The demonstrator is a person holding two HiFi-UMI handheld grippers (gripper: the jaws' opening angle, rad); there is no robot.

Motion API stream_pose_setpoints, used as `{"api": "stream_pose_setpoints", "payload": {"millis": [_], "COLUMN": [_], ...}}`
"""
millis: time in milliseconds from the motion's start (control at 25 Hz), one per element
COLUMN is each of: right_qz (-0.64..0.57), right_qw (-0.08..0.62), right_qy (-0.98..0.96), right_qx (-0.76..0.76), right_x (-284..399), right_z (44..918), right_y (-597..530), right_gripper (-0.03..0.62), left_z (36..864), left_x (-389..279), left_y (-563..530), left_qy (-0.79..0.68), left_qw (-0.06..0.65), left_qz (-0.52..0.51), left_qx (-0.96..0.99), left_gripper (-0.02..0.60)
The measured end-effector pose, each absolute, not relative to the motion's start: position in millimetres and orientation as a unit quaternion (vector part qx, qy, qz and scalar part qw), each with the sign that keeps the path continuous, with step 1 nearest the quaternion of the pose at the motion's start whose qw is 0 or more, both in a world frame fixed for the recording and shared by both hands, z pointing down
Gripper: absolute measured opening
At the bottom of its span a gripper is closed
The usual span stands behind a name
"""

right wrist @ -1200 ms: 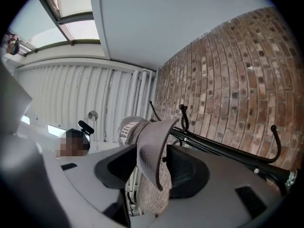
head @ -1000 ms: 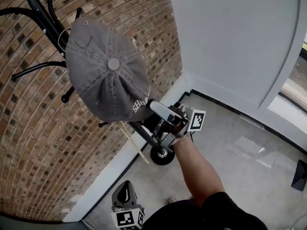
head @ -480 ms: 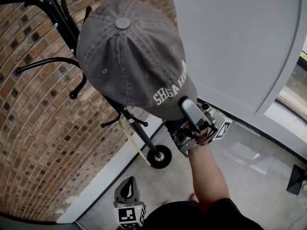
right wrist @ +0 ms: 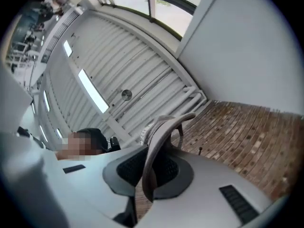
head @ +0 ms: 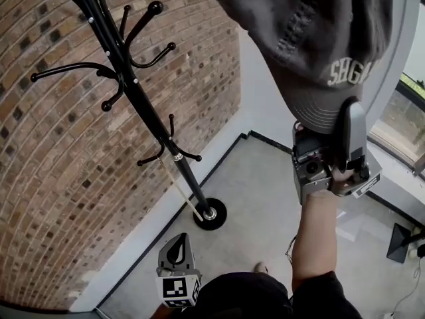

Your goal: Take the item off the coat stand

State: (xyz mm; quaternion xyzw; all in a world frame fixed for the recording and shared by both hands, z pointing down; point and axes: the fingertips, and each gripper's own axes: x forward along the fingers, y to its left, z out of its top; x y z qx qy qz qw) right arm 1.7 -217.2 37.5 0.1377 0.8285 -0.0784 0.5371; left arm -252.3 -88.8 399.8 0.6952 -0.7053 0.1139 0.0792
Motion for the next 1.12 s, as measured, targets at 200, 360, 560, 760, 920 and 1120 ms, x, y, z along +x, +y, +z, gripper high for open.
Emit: {"api": "stream_pose_setpoints", "payload": {"millis": [200, 360, 560, 760, 920, 1120], "right_qz": [-0.099, -0.181, -0.285, -0.341, -0.354, -0.323], "right_qw": [0.489, 0.408, 0.314, 0.228, 0.164, 0.081], "right_qy": [0.863, 0.861, 0.831, 0.8, 0.804, 0.827], "right_qx": [-0.084, -0.245, -0.361, -0.438, -0.45, -0.452], "right_x": [32, 55, 73, 86, 86, 100], "right_z": [113, 212, 329, 409, 444, 467], "right_y": [-197, -171, -122, -85, -60, -44], "right_gripper": [0.037, 0.037, 0.037, 0.037, 0.037, 0.037], "left_z": [423, 451, 475, 477, 479, 479], "left_x": [-251, -227, -202, -178, -160, -117], "left_y": [-78, -74, -67, -60, -55, -46], "left_qy": [-0.67, -0.618, -0.572, -0.553, -0.56, -0.573], "left_qw": [0.102, 0.129, 0.142, 0.152, 0.164, 0.172], "left_qz": [0.098, 0.092, 0.107, 0.107, 0.107, 0.111], "left_qx": [0.729, 0.77, 0.801, 0.812, 0.805, 0.793], "left_gripper": [0.025, 0.026, 0.026, 0.026, 0.026, 0.026]}}
